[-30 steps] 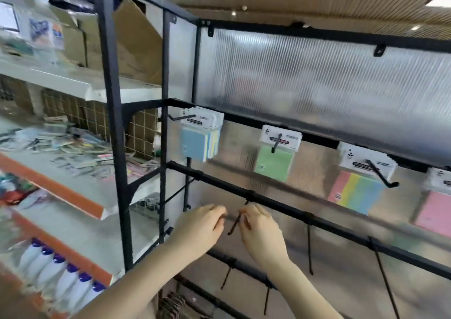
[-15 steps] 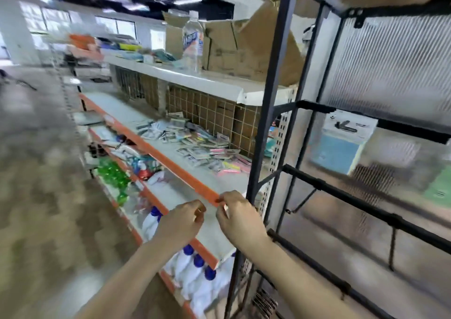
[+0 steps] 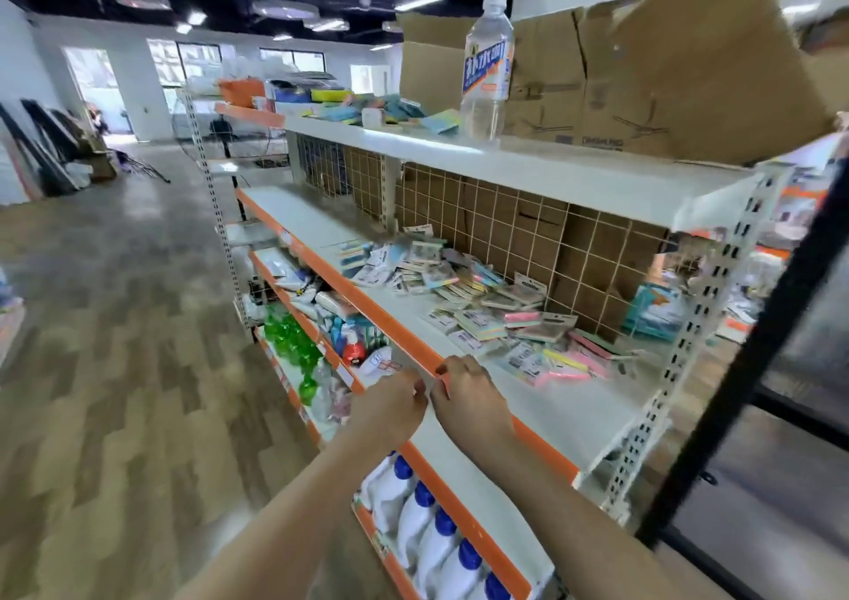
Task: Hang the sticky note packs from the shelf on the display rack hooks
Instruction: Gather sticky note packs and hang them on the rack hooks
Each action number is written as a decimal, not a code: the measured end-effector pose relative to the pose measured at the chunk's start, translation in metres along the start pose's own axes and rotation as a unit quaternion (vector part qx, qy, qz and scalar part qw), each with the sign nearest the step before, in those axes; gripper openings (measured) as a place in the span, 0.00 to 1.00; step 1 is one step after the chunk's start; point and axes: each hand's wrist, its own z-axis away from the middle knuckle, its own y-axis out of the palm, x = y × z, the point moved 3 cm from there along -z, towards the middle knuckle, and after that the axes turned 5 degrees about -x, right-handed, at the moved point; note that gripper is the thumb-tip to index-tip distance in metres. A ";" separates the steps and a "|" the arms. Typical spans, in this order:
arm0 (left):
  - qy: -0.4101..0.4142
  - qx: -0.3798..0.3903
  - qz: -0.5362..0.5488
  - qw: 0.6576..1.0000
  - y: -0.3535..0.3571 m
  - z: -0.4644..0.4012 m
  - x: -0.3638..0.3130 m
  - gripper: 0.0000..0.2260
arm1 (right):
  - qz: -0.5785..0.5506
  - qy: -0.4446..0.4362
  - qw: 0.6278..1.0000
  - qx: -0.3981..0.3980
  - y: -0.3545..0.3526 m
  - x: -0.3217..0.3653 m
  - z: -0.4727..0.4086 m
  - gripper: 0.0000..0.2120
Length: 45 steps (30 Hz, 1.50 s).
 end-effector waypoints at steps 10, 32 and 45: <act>0.025 -0.018 0.035 0.999 0.004 -0.112 0.053 0.13 | 0.047 0.095 0.993 0.043 0.065 -0.018 -0.108 0.17; 0.336 0.071 -0.011 0.939 0.104 -0.300 0.034 0.18 | 0.158 0.313 0.935 -0.044 0.131 -0.086 -0.190 0.33; 0.375 0.023 0.039 0.926 0.131 -0.333 0.047 0.23 | 0.192 0.342 0.909 -0.144 0.135 -0.079 -0.183 0.23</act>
